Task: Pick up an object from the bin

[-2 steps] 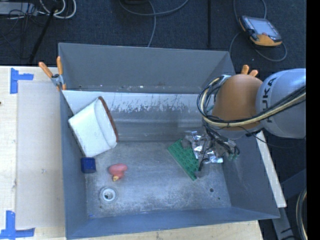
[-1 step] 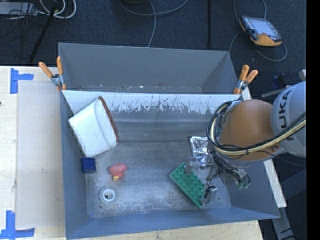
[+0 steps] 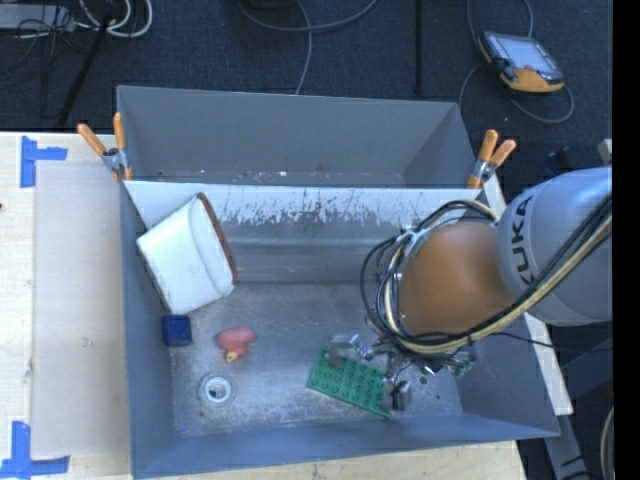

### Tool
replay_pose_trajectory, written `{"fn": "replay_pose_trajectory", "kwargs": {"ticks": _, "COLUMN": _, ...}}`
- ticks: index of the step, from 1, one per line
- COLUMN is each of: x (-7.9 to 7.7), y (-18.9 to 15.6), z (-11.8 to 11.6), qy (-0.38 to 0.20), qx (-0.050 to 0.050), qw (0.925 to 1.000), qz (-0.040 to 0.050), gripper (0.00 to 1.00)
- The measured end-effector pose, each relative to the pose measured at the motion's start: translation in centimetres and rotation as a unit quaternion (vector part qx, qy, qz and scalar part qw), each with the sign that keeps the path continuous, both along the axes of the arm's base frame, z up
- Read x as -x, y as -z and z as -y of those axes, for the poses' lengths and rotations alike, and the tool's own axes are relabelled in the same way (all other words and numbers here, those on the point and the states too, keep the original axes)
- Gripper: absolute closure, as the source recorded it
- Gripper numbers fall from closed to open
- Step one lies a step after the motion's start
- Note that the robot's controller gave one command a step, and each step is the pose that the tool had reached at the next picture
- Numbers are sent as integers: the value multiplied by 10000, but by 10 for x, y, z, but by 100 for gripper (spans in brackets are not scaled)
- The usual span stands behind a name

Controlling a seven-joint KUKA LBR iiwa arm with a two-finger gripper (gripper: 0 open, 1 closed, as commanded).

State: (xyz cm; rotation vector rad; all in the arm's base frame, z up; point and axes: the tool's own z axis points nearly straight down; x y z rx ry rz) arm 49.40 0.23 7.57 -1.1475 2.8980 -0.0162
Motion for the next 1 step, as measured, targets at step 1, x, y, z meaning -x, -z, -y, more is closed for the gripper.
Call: {"fn": "replay_pose_trajectory", "kwargs": {"ticks": 1, "x": 11, "y": -134, "z": -14, "qy": -32, "qx": -7, "qw": 9999, "qz": -98, "gripper": 100}}
